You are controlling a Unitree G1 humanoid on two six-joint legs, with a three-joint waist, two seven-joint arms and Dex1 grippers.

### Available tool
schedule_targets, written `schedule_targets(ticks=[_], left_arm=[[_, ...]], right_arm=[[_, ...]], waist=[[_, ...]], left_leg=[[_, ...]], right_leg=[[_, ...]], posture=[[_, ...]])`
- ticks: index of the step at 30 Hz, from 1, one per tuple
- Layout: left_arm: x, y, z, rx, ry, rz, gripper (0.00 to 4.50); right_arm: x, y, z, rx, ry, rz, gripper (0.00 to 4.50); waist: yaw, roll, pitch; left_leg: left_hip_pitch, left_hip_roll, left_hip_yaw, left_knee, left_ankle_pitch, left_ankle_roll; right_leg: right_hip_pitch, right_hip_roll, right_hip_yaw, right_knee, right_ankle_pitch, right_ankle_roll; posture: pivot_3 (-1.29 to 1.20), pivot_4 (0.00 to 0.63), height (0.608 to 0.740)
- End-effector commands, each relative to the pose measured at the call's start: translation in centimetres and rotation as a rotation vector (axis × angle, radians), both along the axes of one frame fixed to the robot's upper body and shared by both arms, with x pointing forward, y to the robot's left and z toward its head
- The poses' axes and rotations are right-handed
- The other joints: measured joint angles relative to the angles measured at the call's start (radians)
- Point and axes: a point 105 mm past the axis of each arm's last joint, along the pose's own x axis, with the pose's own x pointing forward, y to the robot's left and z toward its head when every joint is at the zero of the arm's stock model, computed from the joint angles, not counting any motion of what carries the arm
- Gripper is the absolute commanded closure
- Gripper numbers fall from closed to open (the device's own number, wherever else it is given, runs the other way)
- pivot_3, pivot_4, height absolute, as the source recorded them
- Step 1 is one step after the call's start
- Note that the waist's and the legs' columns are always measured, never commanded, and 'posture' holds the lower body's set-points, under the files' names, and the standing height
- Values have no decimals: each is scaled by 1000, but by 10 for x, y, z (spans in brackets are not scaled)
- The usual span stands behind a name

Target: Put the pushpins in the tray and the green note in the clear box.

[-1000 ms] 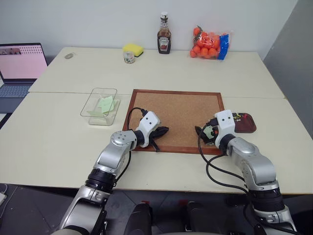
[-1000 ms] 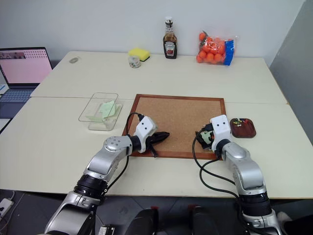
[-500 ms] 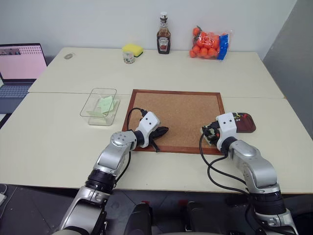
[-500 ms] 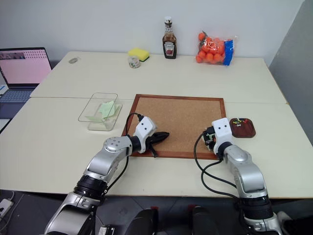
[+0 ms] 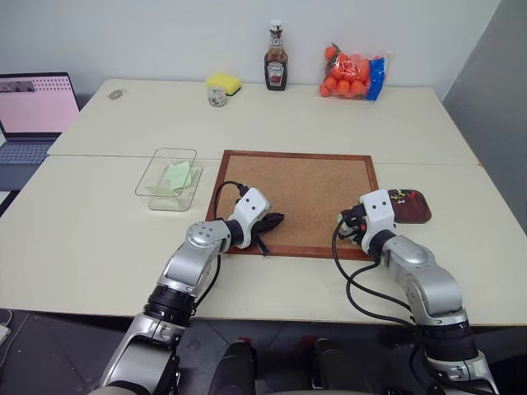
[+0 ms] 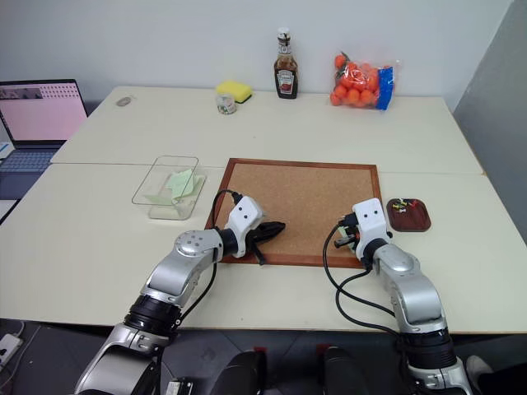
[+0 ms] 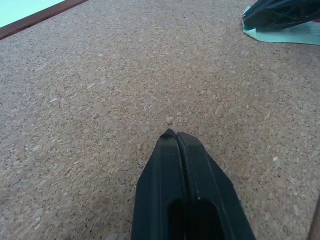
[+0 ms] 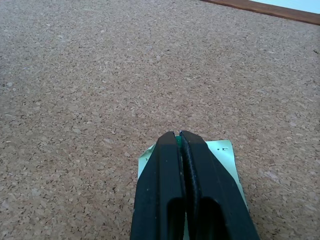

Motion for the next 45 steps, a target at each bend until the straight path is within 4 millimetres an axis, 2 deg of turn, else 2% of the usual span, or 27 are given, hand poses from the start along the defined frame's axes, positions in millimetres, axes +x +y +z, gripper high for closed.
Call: schedule_targets(ticks=[1,8,17,21,24,28,32,42,45], left_arm=[[-7,-5,-9,19,26,-29,4500],[-13,-6,-15,33,45,-47,4500],[-16,-7,-17,36,53,-54,4500],[-17,-8,-17,37,52,-55,4500],[-19,-8,-19,47,49,-68,4500],[-18,-8,-18,48,47,-72,4500],[-16,-7,-18,50,43,-71,4500],[-14,-8,-17,49,36,-70,4500],[-14,-8,-17,48,36,-70,4500]], right_arm=[[4,1,33,9,-137,11,4493],[-2,10,54,0,-242,64,4493],[-10,12,55,19,-253,85,4493],[-10,-3,62,18,-274,32,4493],[-10,-41,64,-28,-264,-65,4493],[-6,-80,61,-80,-228,-191,4493],[2,-108,58,-106,-194,-286,4493],[20,-133,41,-136,-126,-333,4493],[22,-135,39,-128,-118,-335,3954]], waist=[[0,0,0],[0,0,0],[0,0,0],[0,0,0],[0,0,0],[3,0,0],[2,0,0],[4,0,0],[4,0,0]], left_leg=[[0,0,0,0,0,0],[0,0,1,0,0,0],[0,0,1,0,0,0],[0,0,1,0,0,0],[0,0,1,0,0,0],[0,-1,1,0,0,0],[0,0,1,0,0,0],[0,-1,2,0,0,0],[0,-1,2,0,0,0]], right_leg=[[0,0,0,0,0,0],[-1,0,0,0,0,0],[0,0,0,0,0,0],[0,0,0,0,0,0],[0,0,0,0,0,0],[0,-1,0,-1,0,0],[0,0,0,0,0,0],[0,-1,0,0,0,0],[0,-1,0,0,0,0]], posture=[[0,150,740],[0,150,740],[0,150,740],[0,150,740],[0,150,740],[0,150,740],[0,150,740],[0,150,740],[0,150,740]])
